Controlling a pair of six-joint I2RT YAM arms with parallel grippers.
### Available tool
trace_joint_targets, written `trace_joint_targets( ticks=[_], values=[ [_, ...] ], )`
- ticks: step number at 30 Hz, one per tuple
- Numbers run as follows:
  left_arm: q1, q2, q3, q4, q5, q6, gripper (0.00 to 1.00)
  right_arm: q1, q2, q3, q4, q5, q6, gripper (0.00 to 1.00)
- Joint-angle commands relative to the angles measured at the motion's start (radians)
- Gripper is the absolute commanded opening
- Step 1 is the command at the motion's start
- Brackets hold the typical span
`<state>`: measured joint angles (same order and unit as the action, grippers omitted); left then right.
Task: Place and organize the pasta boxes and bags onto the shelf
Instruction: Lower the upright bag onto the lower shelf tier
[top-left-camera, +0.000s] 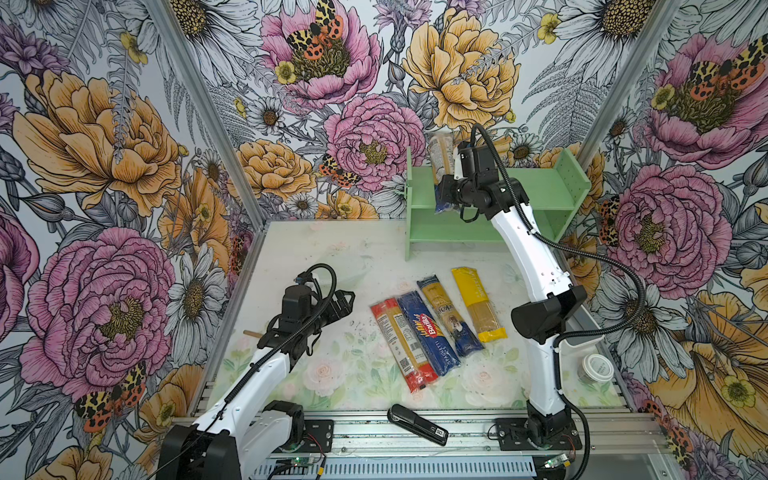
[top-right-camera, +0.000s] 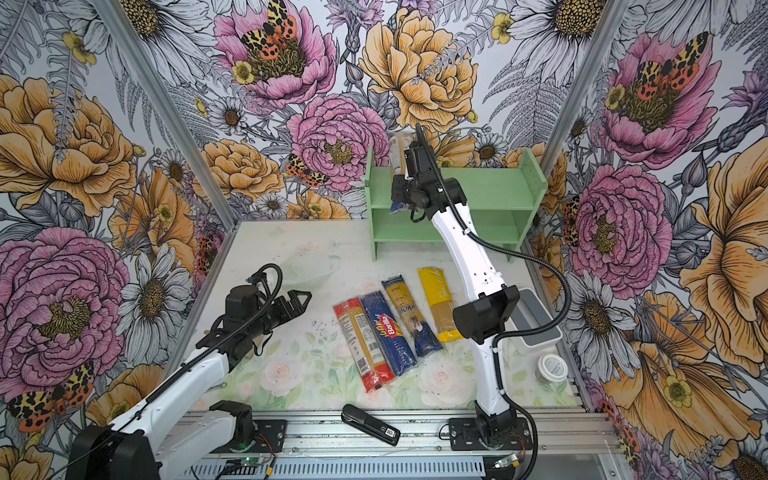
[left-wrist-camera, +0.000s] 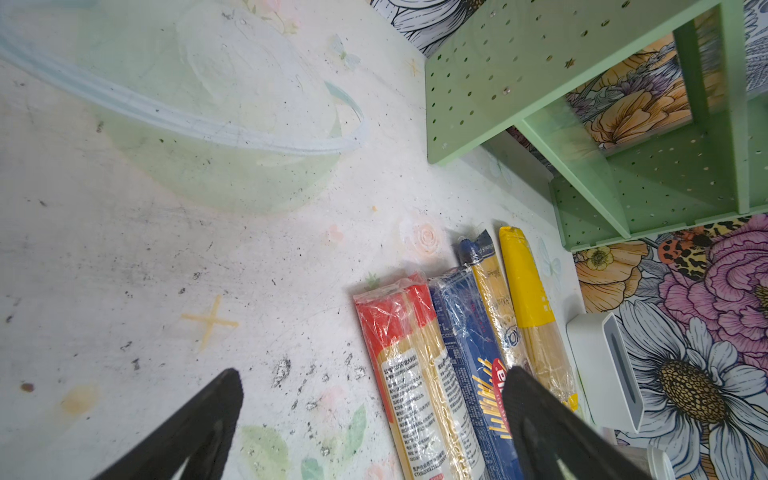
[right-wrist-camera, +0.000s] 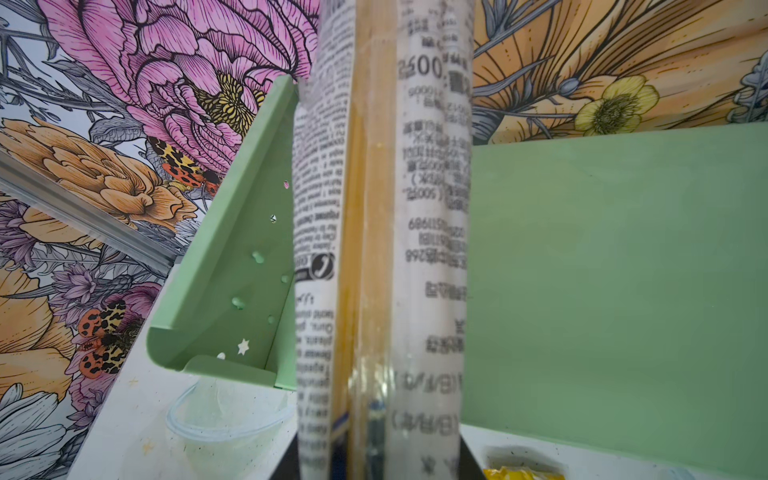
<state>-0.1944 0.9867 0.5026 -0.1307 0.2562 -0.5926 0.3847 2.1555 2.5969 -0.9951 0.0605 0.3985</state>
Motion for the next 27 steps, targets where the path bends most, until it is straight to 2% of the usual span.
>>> trace_joint_targets(
  ticks=[1, 27],
  values=[
    [-0.006, -0.002, 0.024, -0.001, 0.013, 0.024, 0.99, -0.01, -0.013, 0.065, 0.204, 0.028, -0.02, 0.0],
    [-0.012, 0.0, 0.03, 0.0, 0.003, 0.019, 0.99, -0.011, 0.076, 0.064, 0.243, 0.097, -0.002, 0.0]
  ],
)
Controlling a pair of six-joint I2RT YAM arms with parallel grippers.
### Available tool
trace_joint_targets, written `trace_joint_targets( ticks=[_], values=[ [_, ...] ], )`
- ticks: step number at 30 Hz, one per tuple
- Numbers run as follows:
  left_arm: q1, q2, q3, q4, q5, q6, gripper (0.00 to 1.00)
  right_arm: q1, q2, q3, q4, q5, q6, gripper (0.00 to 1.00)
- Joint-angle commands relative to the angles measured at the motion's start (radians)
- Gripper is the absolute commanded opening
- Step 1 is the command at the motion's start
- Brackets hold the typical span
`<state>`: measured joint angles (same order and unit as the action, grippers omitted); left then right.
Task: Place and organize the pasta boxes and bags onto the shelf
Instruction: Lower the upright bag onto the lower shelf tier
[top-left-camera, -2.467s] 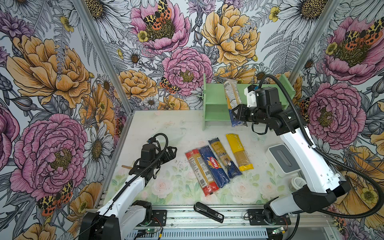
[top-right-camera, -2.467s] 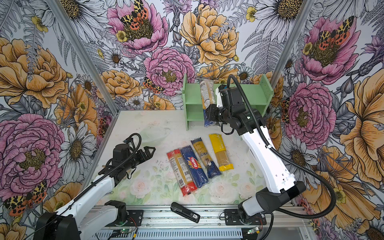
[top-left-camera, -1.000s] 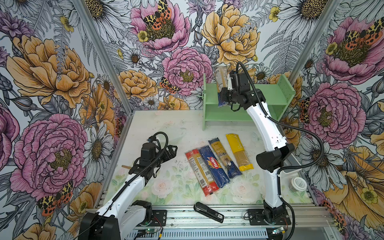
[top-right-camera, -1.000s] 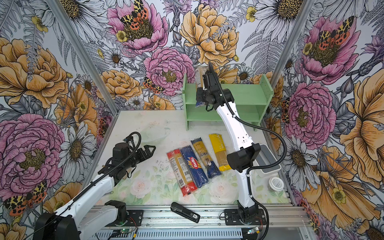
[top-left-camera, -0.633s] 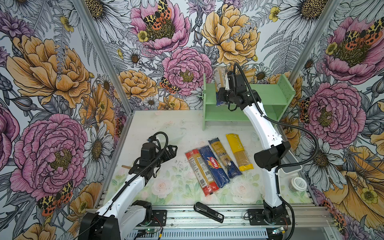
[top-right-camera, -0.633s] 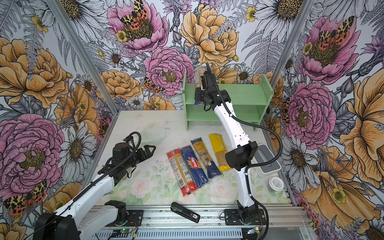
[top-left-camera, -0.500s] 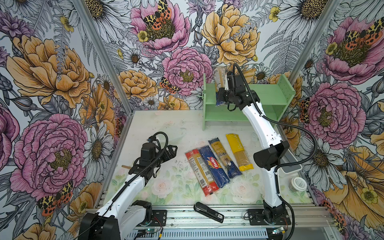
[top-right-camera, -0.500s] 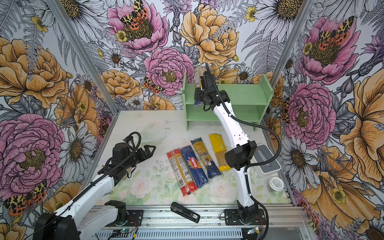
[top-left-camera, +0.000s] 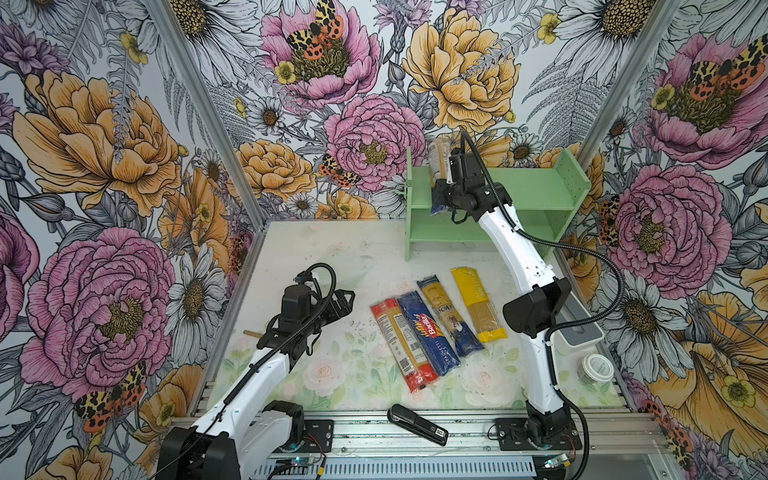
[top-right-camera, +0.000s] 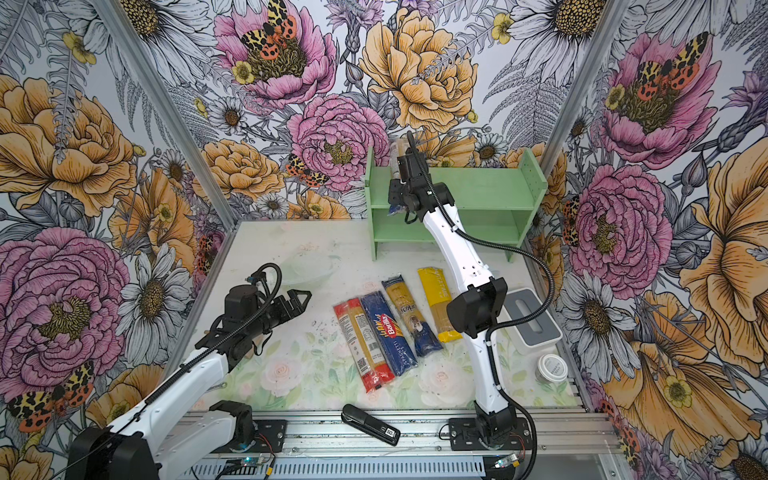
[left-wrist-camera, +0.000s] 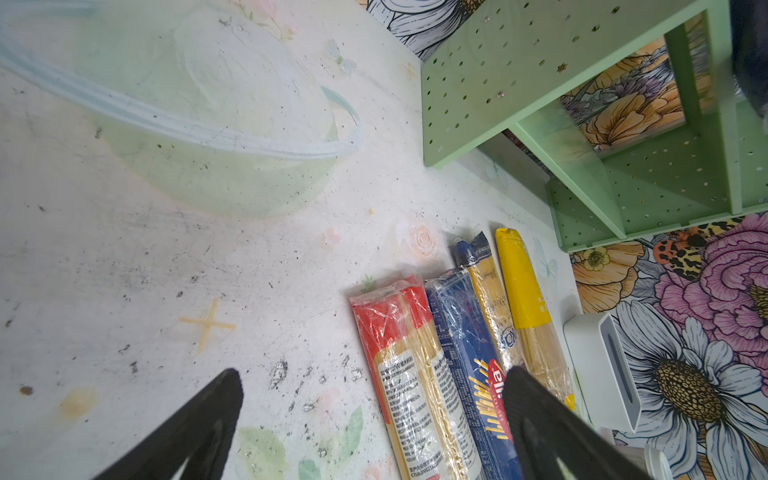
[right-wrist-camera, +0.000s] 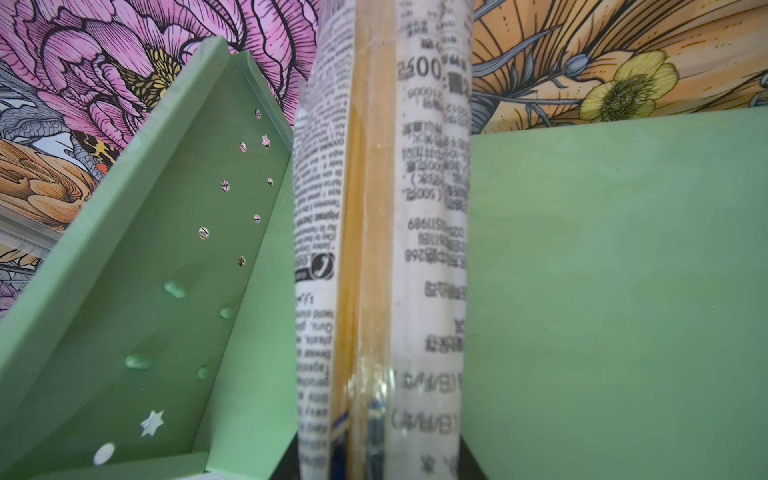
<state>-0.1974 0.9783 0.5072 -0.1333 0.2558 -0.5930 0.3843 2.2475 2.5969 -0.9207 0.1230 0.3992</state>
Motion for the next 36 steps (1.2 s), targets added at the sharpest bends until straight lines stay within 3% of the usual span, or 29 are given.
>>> trace_joint_targets(
  ticks=[1, 17, 23, 30, 36],
  values=[
    [-0.009, 0.007, 0.025, 0.003, 0.004, 0.019, 0.99, -0.012, -0.014, 0.063, 0.168, 0.036, -0.001, 0.0],
    [-0.009, 0.014, 0.022, 0.006, 0.005, 0.024, 0.99, -0.016, 0.027, 0.06, 0.171, 0.05, 0.003, 0.0],
    [-0.008, 0.011, 0.02, 0.003, 0.005, 0.028, 0.99, -0.018, 0.024, 0.04, 0.171, 0.046, 0.019, 0.22],
    [-0.007, 0.01, 0.023, 0.001, 0.004, 0.029, 0.99, -0.017, 0.023, 0.019, 0.171, 0.045, 0.028, 0.33],
    [-0.008, 0.001, 0.021, -0.005, 0.002, 0.03, 0.99, -0.017, 0.026, 0.007, 0.171, 0.044, 0.036, 0.36]
  ],
)
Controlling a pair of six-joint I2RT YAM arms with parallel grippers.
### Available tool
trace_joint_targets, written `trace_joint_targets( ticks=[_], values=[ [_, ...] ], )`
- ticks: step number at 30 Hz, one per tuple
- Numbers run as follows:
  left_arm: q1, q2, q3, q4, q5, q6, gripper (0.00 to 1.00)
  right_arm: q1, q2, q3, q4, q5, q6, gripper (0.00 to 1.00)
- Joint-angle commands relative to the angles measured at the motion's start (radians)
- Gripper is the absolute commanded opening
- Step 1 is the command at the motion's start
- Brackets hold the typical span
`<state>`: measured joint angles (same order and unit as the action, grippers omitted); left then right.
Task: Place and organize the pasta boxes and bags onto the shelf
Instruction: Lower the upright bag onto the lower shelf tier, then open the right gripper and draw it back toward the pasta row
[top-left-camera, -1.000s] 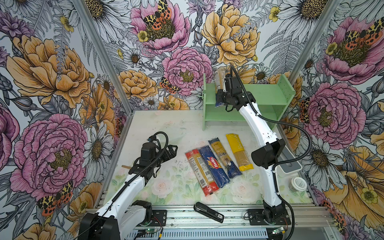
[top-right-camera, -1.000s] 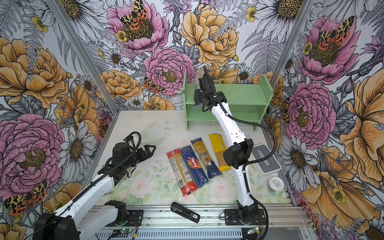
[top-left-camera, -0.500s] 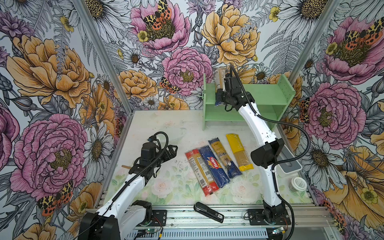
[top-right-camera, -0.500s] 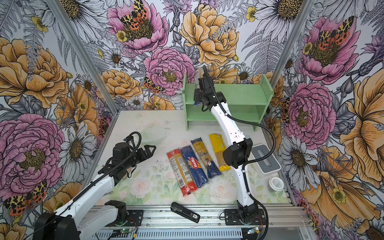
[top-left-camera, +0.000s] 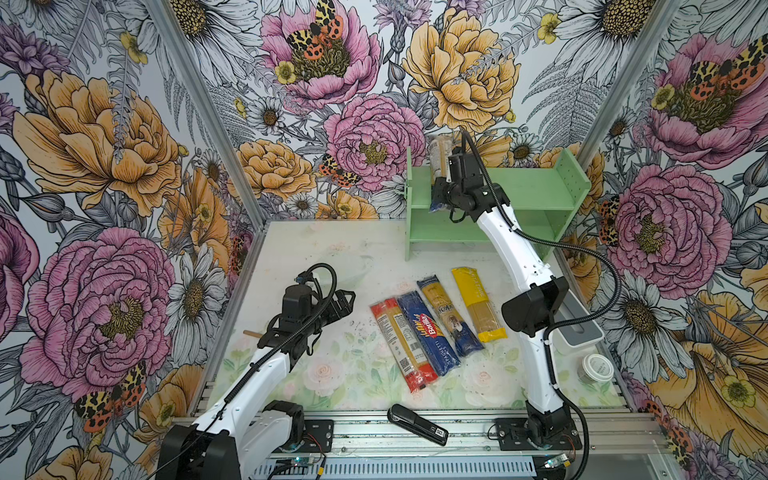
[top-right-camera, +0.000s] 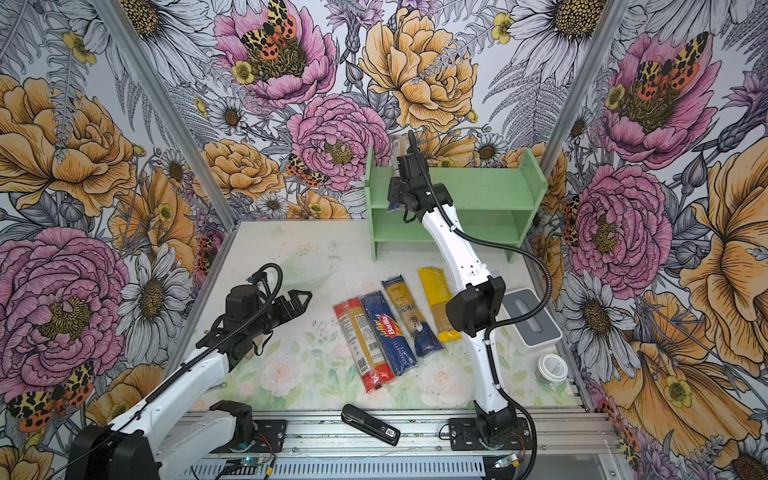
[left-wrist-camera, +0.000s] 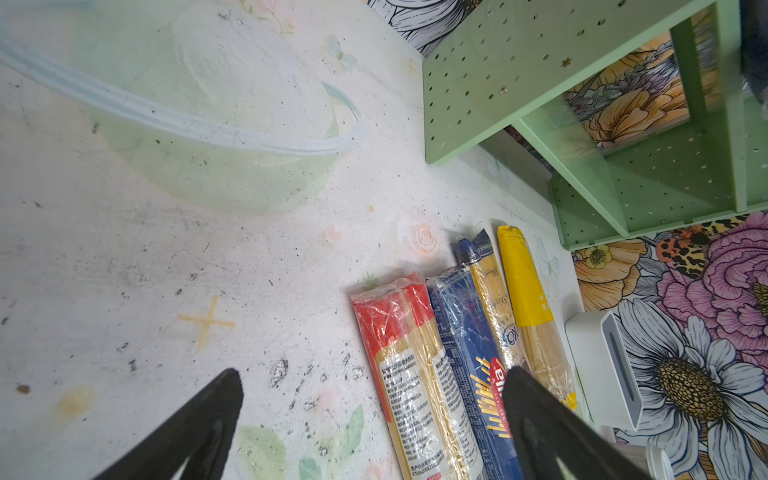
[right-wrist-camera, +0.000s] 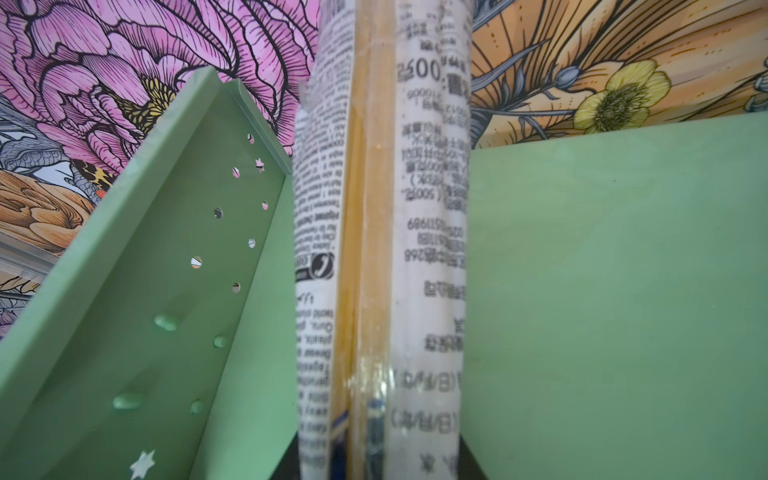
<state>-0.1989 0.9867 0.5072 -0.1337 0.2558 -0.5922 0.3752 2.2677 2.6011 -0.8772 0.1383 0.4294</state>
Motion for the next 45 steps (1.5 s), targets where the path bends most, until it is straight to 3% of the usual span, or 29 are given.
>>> trace_joint_targets(
  ticks=[1, 7, 15, 22, 27, 34, 45],
  values=[
    [-0.006, -0.009, 0.02, -0.005, 0.001, 0.031, 0.99, -0.008, 0.005, 0.001, 0.127, 0.029, 0.006, 0.37],
    [-0.004, -0.01, 0.017, -0.006, 0.002, 0.03, 0.99, -0.008, 0.006, -0.007, 0.127, 0.027, 0.008, 0.47],
    [0.001, -0.02, 0.017, -0.015, 0.001, 0.034, 0.99, -0.008, 0.005, -0.013, 0.127, 0.019, 0.017, 0.51],
    [0.003, -0.028, 0.014, -0.02, 0.001, 0.035, 0.99, -0.008, -0.011, -0.024, 0.125, 0.005, 0.018, 0.68],
    [0.004, -0.029, 0.016, -0.021, 0.003, 0.035, 0.99, -0.008, -0.032, -0.035, 0.124, -0.021, -0.015, 0.71],
    [0.005, -0.028, 0.019, -0.02, 0.0, 0.034, 0.99, -0.015, -0.145, -0.131, 0.117, -0.039, -0.093, 0.77],
    [0.004, -0.024, 0.02, -0.017, -0.003, 0.027, 0.99, -0.016, -0.378, -0.353, 0.096, -0.158, -0.197, 0.87]
  ],
)
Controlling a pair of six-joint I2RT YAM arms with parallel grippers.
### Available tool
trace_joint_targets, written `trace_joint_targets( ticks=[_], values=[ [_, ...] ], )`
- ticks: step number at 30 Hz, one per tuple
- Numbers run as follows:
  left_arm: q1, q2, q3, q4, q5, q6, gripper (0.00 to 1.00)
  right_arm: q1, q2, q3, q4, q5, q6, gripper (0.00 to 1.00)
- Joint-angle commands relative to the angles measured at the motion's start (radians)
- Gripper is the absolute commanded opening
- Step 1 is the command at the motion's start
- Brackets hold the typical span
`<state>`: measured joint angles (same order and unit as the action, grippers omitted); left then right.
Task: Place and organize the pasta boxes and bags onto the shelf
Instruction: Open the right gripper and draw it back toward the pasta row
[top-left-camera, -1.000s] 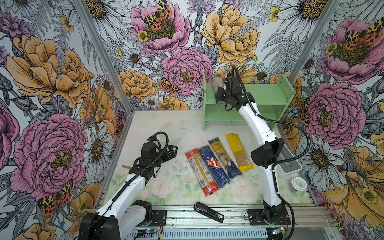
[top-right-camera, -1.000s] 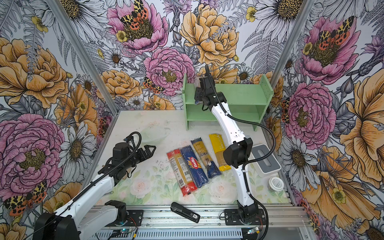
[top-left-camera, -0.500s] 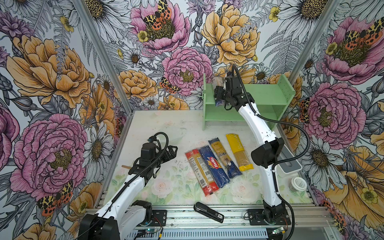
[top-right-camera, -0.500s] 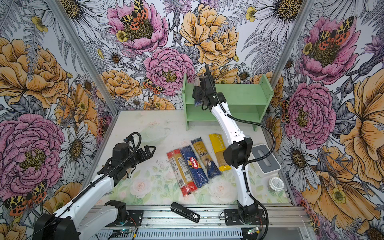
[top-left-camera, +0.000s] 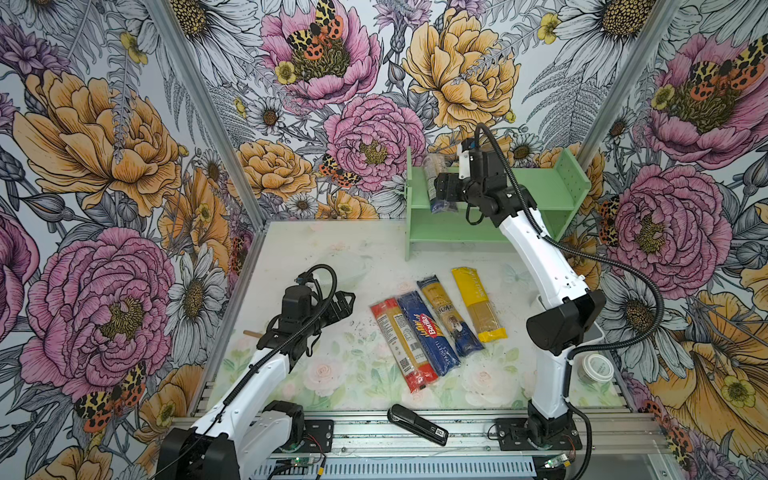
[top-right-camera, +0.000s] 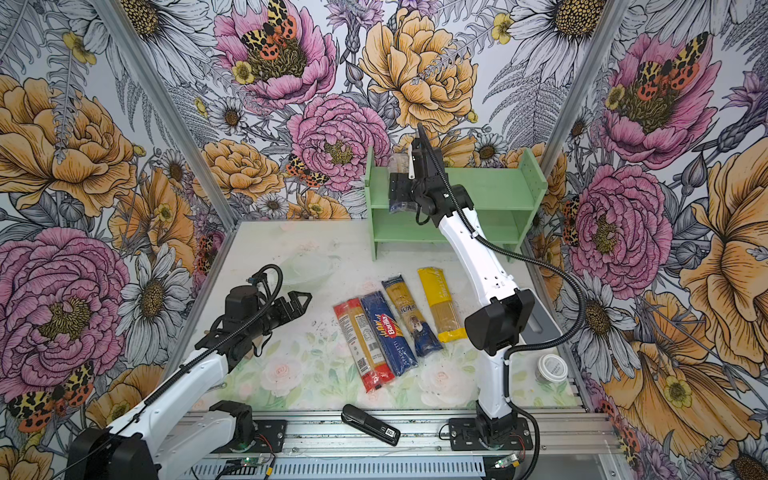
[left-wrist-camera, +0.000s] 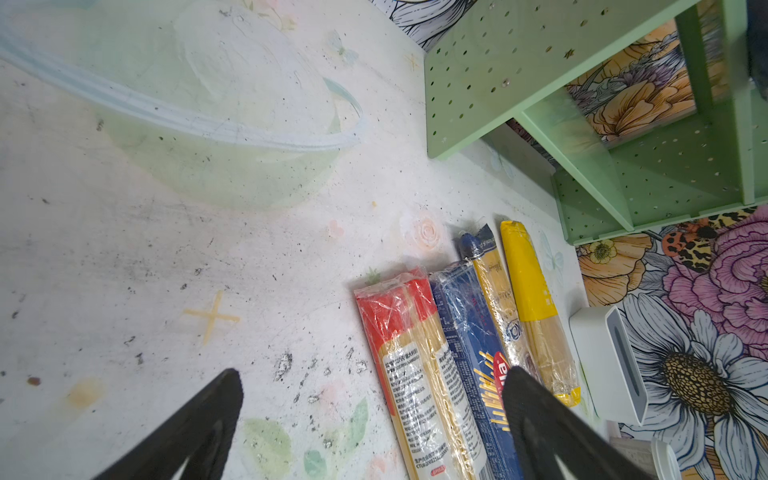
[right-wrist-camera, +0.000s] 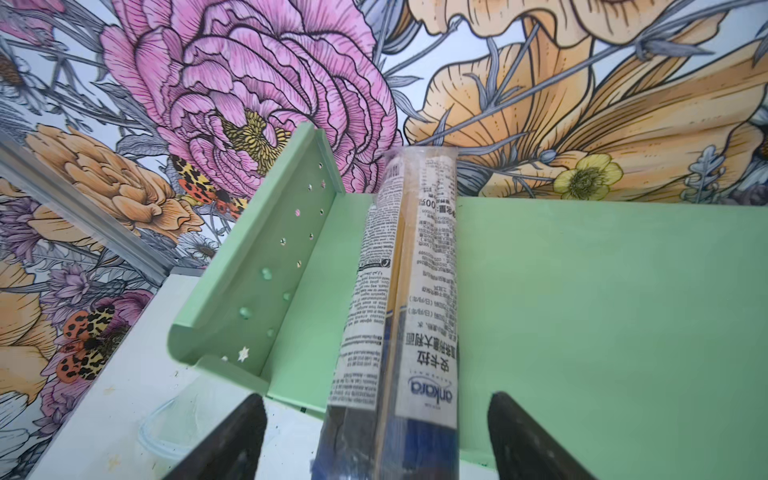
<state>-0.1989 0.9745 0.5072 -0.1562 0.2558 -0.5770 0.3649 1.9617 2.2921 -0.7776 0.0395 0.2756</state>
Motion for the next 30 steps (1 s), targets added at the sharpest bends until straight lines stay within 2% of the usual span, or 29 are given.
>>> trace_joint_targets(
  ticks=[1, 8, 15, 20, 30],
  values=[
    [0.003, -0.013, 0.021, 0.006, -0.003, 0.011, 0.99, -0.007, -0.096, -0.074, -0.004, -0.087, -0.051, 0.87],
    [-0.006, -0.02, 0.028, 0.0, -0.004, -0.004, 0.99, 0.007, -0.268, -0.321, -0.002, -0.235, -0.104, 0.88],
    [-0.031, -0.025, 0.034, 0.0, -0.019, -0.009, 0.99, 0.081, -0.468, -0.62, -0.001, -0.226, -0.175, 0.88],
    [-0.048, -0.039, 0.028, -0.004, -0.049, -0.01, 0.99, 0.175, -0.572, -0.817, 0.004, -0.186, -0.164, 0.9],
    [-0.049, -0.045, 0.037, -0.059, -0.069, 0.003, 0.99, 0.401, -0.579, -1.148, 0.128, -0.098, -0.025, 1.0]
  ],
)
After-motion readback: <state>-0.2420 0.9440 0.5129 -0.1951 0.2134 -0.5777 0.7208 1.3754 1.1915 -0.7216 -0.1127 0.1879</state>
